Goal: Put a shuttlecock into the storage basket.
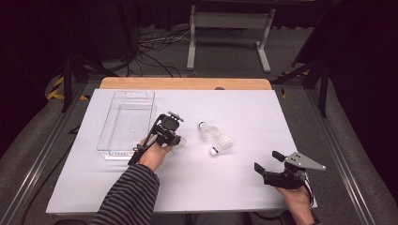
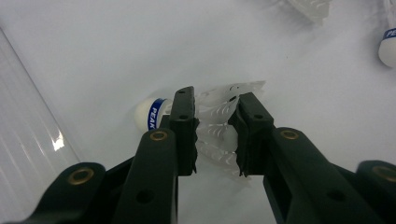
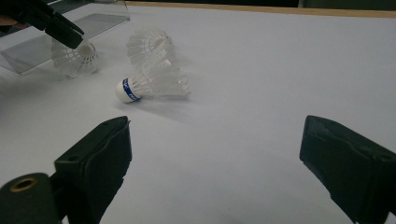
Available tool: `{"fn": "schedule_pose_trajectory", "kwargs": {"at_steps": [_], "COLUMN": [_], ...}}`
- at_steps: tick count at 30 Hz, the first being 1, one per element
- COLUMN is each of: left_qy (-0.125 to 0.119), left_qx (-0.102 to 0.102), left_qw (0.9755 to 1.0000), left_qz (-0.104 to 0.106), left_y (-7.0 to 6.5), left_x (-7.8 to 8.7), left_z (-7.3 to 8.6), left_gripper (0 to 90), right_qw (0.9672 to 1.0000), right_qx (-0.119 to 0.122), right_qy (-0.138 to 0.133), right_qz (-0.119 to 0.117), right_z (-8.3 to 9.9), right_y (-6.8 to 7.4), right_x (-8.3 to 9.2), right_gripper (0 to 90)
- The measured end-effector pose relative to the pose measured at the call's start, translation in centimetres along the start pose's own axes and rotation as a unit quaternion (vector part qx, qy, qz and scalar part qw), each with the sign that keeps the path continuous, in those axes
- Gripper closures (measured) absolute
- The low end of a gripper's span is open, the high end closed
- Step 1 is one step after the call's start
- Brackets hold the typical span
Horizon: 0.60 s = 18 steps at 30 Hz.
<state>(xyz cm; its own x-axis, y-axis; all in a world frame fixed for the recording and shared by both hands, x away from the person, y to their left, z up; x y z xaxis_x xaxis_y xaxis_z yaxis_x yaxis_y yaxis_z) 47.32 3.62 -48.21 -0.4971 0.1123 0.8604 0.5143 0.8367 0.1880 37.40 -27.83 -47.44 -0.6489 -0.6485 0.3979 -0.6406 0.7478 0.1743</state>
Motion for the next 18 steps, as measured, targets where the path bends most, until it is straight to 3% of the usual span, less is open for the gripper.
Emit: {"fn": "schedule_pose_trajectory", "kwargs": {"at_steps": [8,10,18], "left_qy": [-0.002,-0.009,-0.015], "left_qx": [0.006,0.005,0.010], "left_qw": [1.0000,0.9999,0.9998], "left_qz": [0.005,0.005,0.004], "left_y": [0.2,0.4,1.0], "left_x": [0.1,0.3,0.8], "left_z": [0.0,-0.1,-0.1], "left_gripper": [81.7,87.6,89.2], "right_qw": [1.0000,1.0000,1.0000], "right_qx": [0.000,-0.001,0.000], "right_qy": [0.000,0.000,0.000], "right_qz": [0.000,0.000,0.000], "right_z": [0.0,0.0,0.0], "right_y": [0.0,0.0,0.0], "right_x": [0.0,0.0,0.0], "right_gripper": [10.0,10.0,10.0]}}
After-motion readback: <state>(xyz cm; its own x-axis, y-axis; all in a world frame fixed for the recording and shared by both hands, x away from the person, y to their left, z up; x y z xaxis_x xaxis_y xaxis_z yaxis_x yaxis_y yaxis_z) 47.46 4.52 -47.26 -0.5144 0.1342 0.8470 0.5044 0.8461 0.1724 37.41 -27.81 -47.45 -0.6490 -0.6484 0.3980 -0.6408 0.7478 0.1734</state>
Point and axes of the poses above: each handheld gripper's, and its own axes: x roughly backward along the jaws, z roughly out of its underside, y roughly to its left, the point moved 9 cm from there along -x, roughly forward along the jaws, and after that the axes turned 11 degrees about -z, right-handed, at the moved point
